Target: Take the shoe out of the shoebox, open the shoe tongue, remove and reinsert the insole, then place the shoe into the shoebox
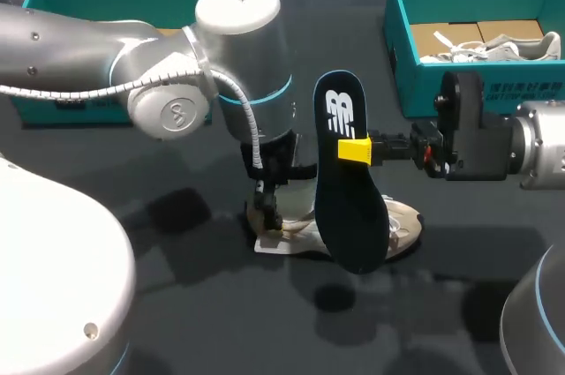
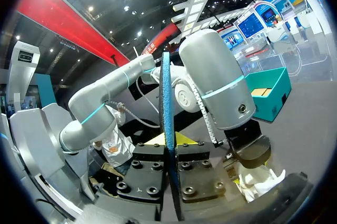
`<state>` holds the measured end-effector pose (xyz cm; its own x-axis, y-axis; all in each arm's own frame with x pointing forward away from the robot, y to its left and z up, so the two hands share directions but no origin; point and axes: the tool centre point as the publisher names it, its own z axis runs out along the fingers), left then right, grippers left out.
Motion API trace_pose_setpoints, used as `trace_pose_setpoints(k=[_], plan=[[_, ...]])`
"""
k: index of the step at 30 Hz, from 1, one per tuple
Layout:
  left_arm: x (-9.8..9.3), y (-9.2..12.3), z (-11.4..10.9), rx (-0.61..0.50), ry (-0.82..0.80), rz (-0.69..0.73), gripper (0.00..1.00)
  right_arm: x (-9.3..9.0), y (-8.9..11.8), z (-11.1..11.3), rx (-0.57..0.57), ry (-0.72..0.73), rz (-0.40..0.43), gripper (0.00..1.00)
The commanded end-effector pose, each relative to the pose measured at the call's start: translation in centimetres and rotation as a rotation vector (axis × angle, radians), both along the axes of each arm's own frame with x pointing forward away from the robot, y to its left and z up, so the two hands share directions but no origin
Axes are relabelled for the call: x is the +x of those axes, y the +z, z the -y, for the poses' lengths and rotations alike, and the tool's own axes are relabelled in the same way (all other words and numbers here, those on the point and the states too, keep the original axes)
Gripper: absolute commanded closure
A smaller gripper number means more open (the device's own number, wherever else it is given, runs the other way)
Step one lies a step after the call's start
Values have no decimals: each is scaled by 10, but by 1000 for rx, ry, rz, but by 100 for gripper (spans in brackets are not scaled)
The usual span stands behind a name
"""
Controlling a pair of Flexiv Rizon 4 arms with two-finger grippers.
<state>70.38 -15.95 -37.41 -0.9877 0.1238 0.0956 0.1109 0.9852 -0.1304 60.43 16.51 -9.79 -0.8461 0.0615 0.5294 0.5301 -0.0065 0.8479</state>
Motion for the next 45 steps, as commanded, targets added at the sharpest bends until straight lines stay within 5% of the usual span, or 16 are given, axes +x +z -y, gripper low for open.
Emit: trace_pose_setpoints(k=[1, 10, 27, 39, 45], plan=[[0, 6, 2, 21, -1, 11, 0, -2, -1, -2, 0, -5, 0, 100], [0, 31, 13, -1, -17, 39, 0, -2, -1, -2, 0, -5, 0, 100], [19, 43, 37, 11, -30, 72, 0, -2, -1, -2, 0, -5, 0, 100], [39, 10, 64, 30, -20, 80, 1, -2, -1, -2, 0, -5, 0, 100], [41, -6, 70, 40, -4, 73, 24, -2, -1, -2, 0, -5, 0, 100]])
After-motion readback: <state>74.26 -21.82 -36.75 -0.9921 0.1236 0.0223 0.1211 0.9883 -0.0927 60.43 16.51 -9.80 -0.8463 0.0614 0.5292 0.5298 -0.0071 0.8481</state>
